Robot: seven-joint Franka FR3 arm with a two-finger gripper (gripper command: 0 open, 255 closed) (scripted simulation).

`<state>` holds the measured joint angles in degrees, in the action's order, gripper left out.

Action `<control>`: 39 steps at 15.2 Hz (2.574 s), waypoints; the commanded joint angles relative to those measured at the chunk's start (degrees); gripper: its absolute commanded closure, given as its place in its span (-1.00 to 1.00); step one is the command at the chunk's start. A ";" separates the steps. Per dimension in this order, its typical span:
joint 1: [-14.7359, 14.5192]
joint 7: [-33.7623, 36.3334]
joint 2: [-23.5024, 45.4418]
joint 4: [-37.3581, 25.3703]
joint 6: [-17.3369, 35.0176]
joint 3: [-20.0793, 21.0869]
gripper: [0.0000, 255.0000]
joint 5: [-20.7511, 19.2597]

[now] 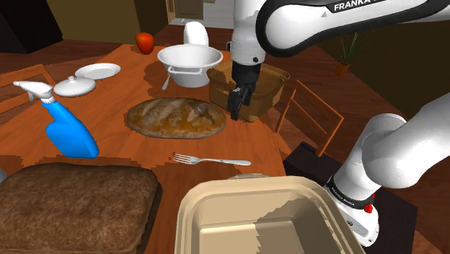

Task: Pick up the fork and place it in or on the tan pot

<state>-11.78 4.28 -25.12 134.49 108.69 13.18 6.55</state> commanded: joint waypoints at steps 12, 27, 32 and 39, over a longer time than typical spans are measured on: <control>-5.81 4.68 18.30 -7.18 14.70 10.50 -1.00 -2.59; -6.27 6.36 23.09 -5.23 21.34 11.52 -1.00 -4.79; -6.27 6.36 23.09 -5.24 21.33 11.52 1.00 -4.79; -6.28 6.36 23.09 -5.23 21.34 11.51 1.00 -4.79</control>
<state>-17.91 10.60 -2.09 129.01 129.99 24.54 1.62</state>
